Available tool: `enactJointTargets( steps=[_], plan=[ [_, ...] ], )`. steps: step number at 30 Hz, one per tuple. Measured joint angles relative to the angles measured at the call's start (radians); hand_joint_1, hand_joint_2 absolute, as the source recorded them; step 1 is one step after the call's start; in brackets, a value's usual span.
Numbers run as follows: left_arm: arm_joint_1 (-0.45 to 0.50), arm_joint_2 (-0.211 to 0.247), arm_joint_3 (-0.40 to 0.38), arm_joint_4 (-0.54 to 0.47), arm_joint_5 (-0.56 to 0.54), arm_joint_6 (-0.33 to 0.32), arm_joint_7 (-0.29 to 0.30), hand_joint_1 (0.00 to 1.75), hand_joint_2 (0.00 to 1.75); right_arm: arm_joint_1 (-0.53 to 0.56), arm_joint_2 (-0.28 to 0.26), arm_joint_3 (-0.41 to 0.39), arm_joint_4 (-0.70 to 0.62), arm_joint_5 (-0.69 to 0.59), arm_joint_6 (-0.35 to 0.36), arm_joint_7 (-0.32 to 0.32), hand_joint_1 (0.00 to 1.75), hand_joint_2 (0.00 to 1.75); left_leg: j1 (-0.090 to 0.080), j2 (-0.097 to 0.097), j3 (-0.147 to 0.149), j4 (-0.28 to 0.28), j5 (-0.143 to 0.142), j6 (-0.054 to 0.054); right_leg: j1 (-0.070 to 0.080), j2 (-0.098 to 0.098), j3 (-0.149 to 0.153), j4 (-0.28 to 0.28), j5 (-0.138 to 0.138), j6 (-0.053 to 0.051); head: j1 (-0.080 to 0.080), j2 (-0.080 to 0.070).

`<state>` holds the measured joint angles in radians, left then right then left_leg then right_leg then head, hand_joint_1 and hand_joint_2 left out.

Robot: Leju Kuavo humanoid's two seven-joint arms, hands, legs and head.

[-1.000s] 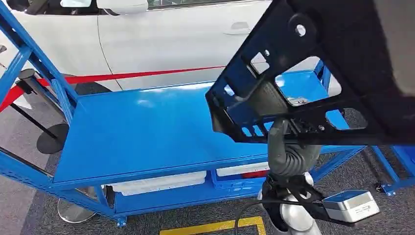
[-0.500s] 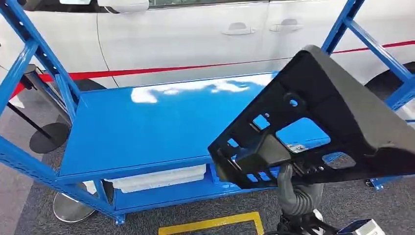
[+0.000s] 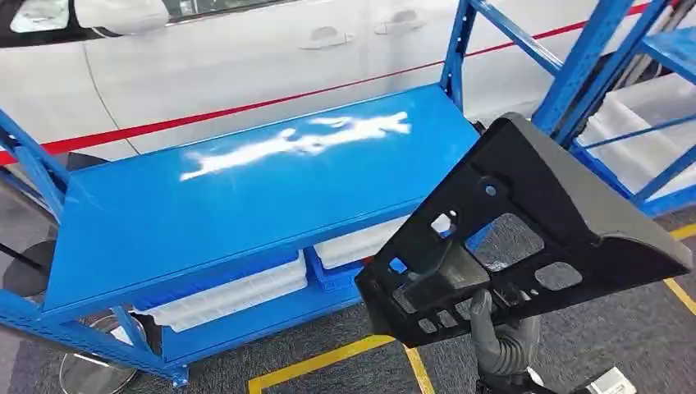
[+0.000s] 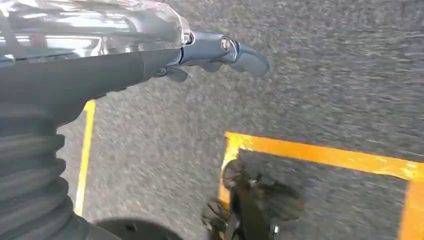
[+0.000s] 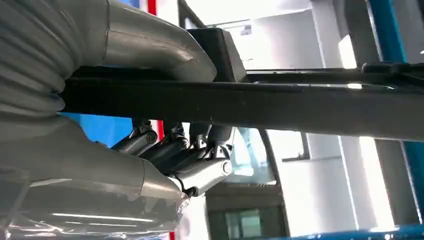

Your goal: Take the parts from the cabinet and place them on the table.

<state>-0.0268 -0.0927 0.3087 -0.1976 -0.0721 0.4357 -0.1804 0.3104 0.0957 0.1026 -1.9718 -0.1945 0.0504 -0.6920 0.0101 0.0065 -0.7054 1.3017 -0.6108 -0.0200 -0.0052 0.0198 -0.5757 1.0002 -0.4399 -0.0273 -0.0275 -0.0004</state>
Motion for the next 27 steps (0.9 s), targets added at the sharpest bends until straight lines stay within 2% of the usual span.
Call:
enactJointTargets(
  steps=[1,2,3,4,5,6,7,9,10,11,12,13,14,15,16,17,18,19,20,21,22,23,25,26,27],
  plan=[
    [0.0,0.0,0.006,0.0,0.004,0.007,0.002,0.0,1.75,0.003,0.0,0.0,0.012,0.004,0.002,0.0,1.75,1.75,0.0,0.0,0.009,0.021,0.002,0.003,0.003,0.014,-0.016,0.001,0.011,0.0,0.0,0.0],
    [0.0,0.0,0.011,0.0,0.01,0.013,0.003,0.0,1.75,0.007,0.0,0.0,0.025,0.004,0.009,0.0,1.75,1.75,-0.001,-0.002,0.04,-0.004,0.024,0.008,0.005,0.027,-0.028,0.002,0.021,0.001,0.0,0.0],
    [0.001,0.0,0.015,0.0,0.011,0.018,0.003,0.0,1.75,0.01,0.0,0.0,0.033,0.004,0.019,0.0,1.75,1.75,-0.003,-0.005,0.089,-0.066,0.055,0.015,0.007,0.04,-0.04,0.003,0.03,0.003,0.0,0.0],
    [0.001,0.0,0.02,0.0,0.013,0.02,0.003,0.0,1.75,0.011,0.001,0.0,0.04,0.004,0.032,0.0,1.75,1.75,-0.007,-0.021,0.161,-0.169,0.087,0.027,0.009,0.056,-0.05,0.004,0.04,0.004,0.0,0.0],
    [0.001,0.0,0.026,0.0,0.018,0.021,0.002,0.0,1.75,0.011,0.005,-0.001,0.048,0.005,0.046,0.0,1.75,1.75,-0.009,-0.053,0.223,-0.257,0.097,0.04,0.009,0.067,-0.056,0.004,0.048,0.005,0.0,0.0],
    [0.002,0.003,0.033,0.0,0.019,0.022,-0.002,0.0,1.75,0.012,0.012,-0.002,0.056,0.016,0.056,0.0,1.75,1.75,-0.008,-0.088,0.262,-0.327,0.068,0.05,0.013,0.073,-0.064,0.006,0.057,0.012,0.0,0.0],
    [0.005,0.001,0.036,0.0,0.021,0.022,-0.007,0.0,1.75,0.014,0.018,-0.002,0.061,0.029,0.057,0.001,1.75,1.75,-0.012,-0.08,0.258,-0.319,0.088,0.037,0.005,0.082,-0.062,0.003,0.066,0.019,0.0,0.0],
    [0.004,0.001,0.043,0.0,0.025,0.021,-0.013,0.0,1.75,0.021,0.034,-0.002,0.07,0.056,0.055,0.0,1.75,1.75,-0.021,-0.065,0.252,-0.325,0.092,0.045,-0.002,0.102,-0.066,-0.001,0.081,0.034,0.0,0.0],
    [0.003,0.001,0.048,0.0,0.025,0.019,-0.015,0.0,1.75,0.025,0.041,-0.002,0.072,0.065,0.051,0.0,1.75,1.75,-0.019,-0.053,0.251,-0.334,0.102,0.05,0.003,0.116,-0.068,-0.008,0.09,0.042,0.0,0.0],
    [0.003,-0.002,0.052,0.0,0.028,0.018,-0.016,0.0,1.75,0.03,0.043,-0.002,0.073,0.074,0.045,0.0,1.75,1.75,-0.007,-0.033,0.248,-0.347,0.12,0.054,0.0,0.087,-0.073,0.007,0.079,0.039,0.0,0.0],
    [0.005,-0.001,0.056,0.0,0.028,0.016,-0.017,0.0,1.75,0.032,0.048,-0.001,0.074,0.077,0.034,0.0,1.75,1.75,-0.008,-0.023,0.241,-0.353,0.13,0.064,0.004,0.031,-0.088,0.041,0.025,0.046,0.003,0.0],
    [0.006,-0.001,0.058,0.0,0.027,0.014,-0.018,0.0,1.75,0.031,0.049,0.0,0.075,0.081,0.027,0.0,1.75,1.75,-0.009,-0.007,0.231,-0.353,0.138,0.064,-0.001,0.004,-0.11,0.103,-0.037,0.053,0.003,0.0],
    [0.007,-0.001,0.061,0.0,0.027,0.013,-0.017,0.0,1.75,0.032,0.053,0.001,0.076,0.085,0.021,0.0,1.75,1.75,-0.009,0.009,0.22,-0.351,0.145,0.064,-0.007,-0.008,-0.135,0.184,-0.093,0.061,0.003,0.0],
    [0.008,-0.001,0.063,0.0,0.026,0.013,-0.017,0.0,1.75,0.033,0.055,0.001,0.078,0.088,0.018,0.0,1.75,1.75,-0.009,0.028,0.208,-0.349,0.152,0.063,-0.012,-0.012,-0.157,0.264,-0.129,0.069,0.003,0.0],
    [0.008,-0.001,0.063,0.0,0.025,0.013,-0.017,0.0,1.75,0.034,0.058,0.001,0.079,0.089,0.016,0.0,1.75,1.75,-0.008,0.044,0.196,-0.347,0.158,0.059,-0.018,-0.014,-0.162,0.307,-0.132,0.076,0.003,0.0],
    [0.008,-0.001,0.063,0.0,0.024,0.013,-0.017,0.0,1.75,0.035,0.058,0.001,0.081,0.089,0.016,0.0,1.75,1.75,-0.007,0.059,0.188,-0.343,0.162,0.055,-0.023,-0.016,-0.147,0.306,-0.115,0.082,0.003,0.0],
    [0.006,-0.001,0.063,0.0,0.024,0.012,-0.017,0.0,1.75,0.037,0.06,0.001,0.081,0.089,0.016,0.0,1.75,1.75,-0.005,0.074,0.176,-0.336,0.165,0.051,-0.028,-0.022,-0.107,0.263,-0.083,0.088,0.003,0.0],
    [0.005,-0.001,0.063,0.0,0.024,0.011,-0.017,0.0,1.75,0.038,0.062,0.001,0.081,0.089,0.016,0.0,1.75,1.75,-0.003,0.089,0.166,-0.329,0.167,0.047,-0.033,-0.034,-0.041,0.175,-0.052,0.092,0.003,0.0],
    [0.003,-0.001,0.064,0.0,0.024,0.011,-0.017,0.0,1.75,0.038,0.063,0.001,0.081,0.089,0.016,0.0,1.75,1.75,0.0,0.101,0.16,-0.318,0.168,0.041,-0.036,-0.061,0.031,0.079,-0.039,0.097,0.003,0.0],
    [0.0,0.0,0.064,0.0,0.024,0.012,-0.017,0.0,1.75,0.035,0.066,0.001,0.081,0.09,0.019,0.0,1.75,1.75,-0.003,0.111,0.15,-0.309,0.168,0.034,-0.032,-0.102,0.072,0.008,-0.073,0.094,0.003,0.0],
    [0.0,0.001,0.068,0.0,0.024,0.013,-0.015,0.0,1.75,0.038,0.069,0.001,0.081,0.091,0.021,0.0,1.75,1.75,-0.004,0.118,0.146,-0.303,0.169,0.025,-0.02,-0.092,0.055,0.03,-0.046,0.065,0.002,0.0],
    [-0.002,0.001,0.071,0.0,0.024,0.013,-0.015,0.0,1.75,0.039,0.073,0.001,0.08,0.091,0.021,0.0,1.75,1.75,-0.007,0.127,0.152,-0.297,0.166,0.018,-0.021,-0.089,0.055,0.012,-0.059,0.056,0.004,0.0],
    [-0.011,0.001,0.077,0.0,0.024,0.012,-0.022,0.0,1.75,0.04,0.08,-0.001,0.079,0.091,0.022,0.0,1.75,1.75,-0.003,0.146,0.15,-0.3,0.173,0.001,-0.016,-0.068,0.04,0.019,-0.056,0.034,0.003,0.0],
    [-0.009,0.001,0.08,0.0,0.028,0.012,-0.027,0.0,1.75,0.043,0.082,-0.002,0.079,0.091,0.026,0.0,1.75,1.75,0.004,0.137,0.142,-0.291,0.17,-0.008,-0.021,-0.055,0.037,0.012,-0.043,0.019,0.003,0.0],
    [-0.008,0.002,0.084,0.0,0.029,0.013,-0.028,0.0,1.75,0.046,0.087,-0.003,0.078,0.089,0.036,-0.001,1.75,1.75,0.006,0.073,0.131,-0.26,0.132,-0.014,-0.02,-0.047,0.029,0.012,-0.036,0.011,0.002,0.0]
  ],
)
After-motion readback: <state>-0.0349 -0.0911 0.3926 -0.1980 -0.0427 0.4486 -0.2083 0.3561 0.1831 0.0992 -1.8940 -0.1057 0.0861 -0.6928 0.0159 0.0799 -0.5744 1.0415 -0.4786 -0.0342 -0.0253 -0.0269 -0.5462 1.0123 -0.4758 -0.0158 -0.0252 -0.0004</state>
